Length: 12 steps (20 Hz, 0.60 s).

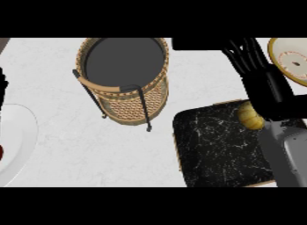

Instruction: Pick the squash from the tray and place it in the tiered basket

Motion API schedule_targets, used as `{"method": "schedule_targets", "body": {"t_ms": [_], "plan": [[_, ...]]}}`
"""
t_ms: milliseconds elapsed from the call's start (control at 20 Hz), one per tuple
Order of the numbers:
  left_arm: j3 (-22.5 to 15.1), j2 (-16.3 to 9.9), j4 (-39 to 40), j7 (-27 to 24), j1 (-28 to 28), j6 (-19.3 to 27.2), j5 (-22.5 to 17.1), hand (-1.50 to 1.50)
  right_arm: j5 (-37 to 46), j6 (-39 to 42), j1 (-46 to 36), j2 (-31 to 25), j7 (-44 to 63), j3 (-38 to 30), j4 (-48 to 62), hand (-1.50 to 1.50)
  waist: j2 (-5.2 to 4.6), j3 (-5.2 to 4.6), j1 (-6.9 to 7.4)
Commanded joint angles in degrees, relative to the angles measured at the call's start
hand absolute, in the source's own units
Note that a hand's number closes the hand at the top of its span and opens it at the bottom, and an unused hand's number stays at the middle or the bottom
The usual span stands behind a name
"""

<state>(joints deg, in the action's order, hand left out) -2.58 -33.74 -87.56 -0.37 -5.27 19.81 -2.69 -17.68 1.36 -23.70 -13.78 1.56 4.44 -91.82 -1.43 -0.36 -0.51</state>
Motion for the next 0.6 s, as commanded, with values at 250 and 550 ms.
{"method": "schedule_targets", "body": {"t_ms": [250,550], "plan": [[-3.69,8.82,1.46,5.43,0.35,-9.56,-11.68,0.00,12.51,-16.28,2.72,3.09,-5.25,-2.32,-7.06,1.50,1.88,0.22,-1.55],[-4.31,9.97,0.39,7.05,1.88,-11.56,-14.51,0.00,24.29,-42.47,10.62,6.07,5.66,-11.42,3.25,-1.50,1.65,0.14,-1.24]]}}
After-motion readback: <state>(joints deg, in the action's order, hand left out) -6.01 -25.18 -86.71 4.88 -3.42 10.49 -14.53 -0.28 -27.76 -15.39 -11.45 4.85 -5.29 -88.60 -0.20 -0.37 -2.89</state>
